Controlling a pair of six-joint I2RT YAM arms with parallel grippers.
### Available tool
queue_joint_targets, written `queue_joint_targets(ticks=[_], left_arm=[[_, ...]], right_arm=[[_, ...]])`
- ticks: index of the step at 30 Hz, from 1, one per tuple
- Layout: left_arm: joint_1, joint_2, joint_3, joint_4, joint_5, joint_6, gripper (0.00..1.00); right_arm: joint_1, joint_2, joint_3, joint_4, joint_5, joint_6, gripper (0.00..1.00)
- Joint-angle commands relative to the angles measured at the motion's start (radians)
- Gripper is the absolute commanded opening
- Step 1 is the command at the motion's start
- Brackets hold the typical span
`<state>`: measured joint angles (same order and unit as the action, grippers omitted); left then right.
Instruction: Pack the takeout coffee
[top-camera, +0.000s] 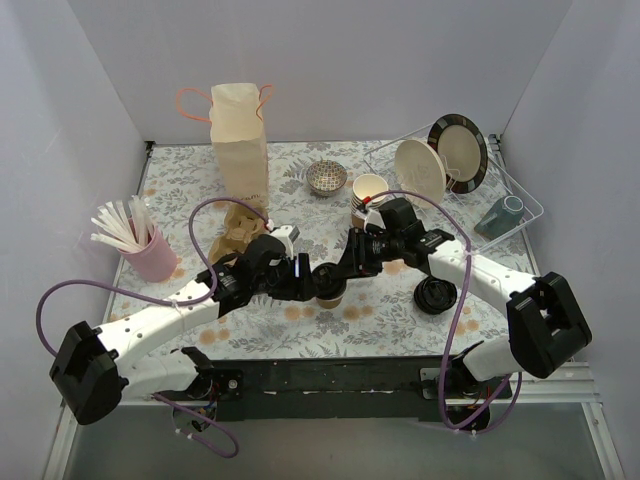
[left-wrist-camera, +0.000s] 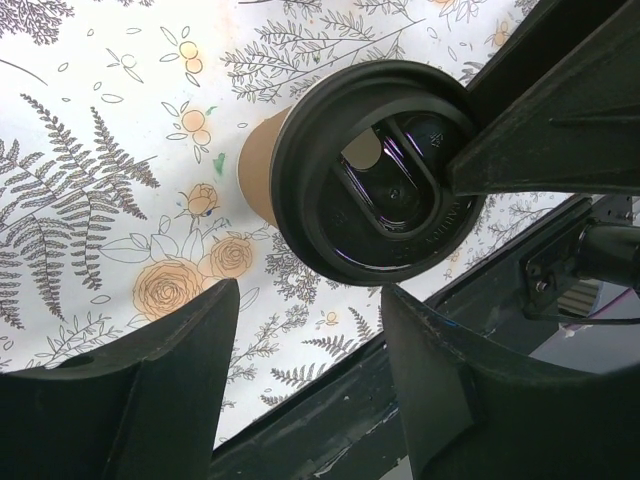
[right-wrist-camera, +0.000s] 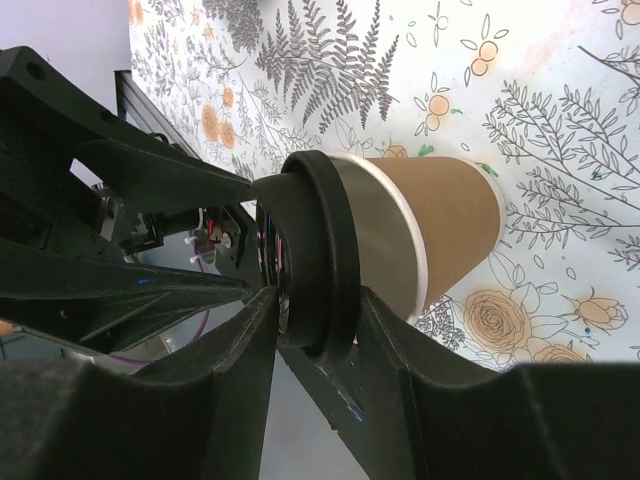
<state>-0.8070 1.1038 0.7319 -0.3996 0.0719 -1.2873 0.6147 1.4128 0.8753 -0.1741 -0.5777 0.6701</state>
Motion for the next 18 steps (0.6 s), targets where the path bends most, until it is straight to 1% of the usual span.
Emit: queue_joint_targets(ticks=[1, 6, 11, 14, 15, 18], left_arm=[[0.006, 0.013, 0.009, 0.024, 0.006, 0.023, 0.57], [0.006, 0.028, 0.021, 0.033, 0.012, 0.034, 0.57], [0.006, 0.030, 0.031, 0.039, 0.022, 0.039, 0.57], [0.006, 0.031, 0.032, 0.039, 0.028, 0.039, 0.57], [0.006, 0.033, 0.035, 0.041, 0.032, 0.039, 0.57], [0.006, 0.030, 0.056, 0.031, 0.042, 0.037, 0.57]], right_arm=[[-0.010, 0.002, 0.051, -0.019, 0.007, -0.026, 0.45], [-0.027, -0.009, 0.062, -0.045, 0.016, -0.038, 0.47], [-0.043, -0.034, 0.086, -0.116, 0.045, -0.069, 0.48], [-0.052, -0.057, 0.096, -0.159, 0.078, -0.081, 0.53], [-0.052, -0.069, 0.097, -0.165, 0.082, -0.083, 0.56], [-0.052, -0.080, 0.093, -0.173, 0.076, -0.083, 0.61]])
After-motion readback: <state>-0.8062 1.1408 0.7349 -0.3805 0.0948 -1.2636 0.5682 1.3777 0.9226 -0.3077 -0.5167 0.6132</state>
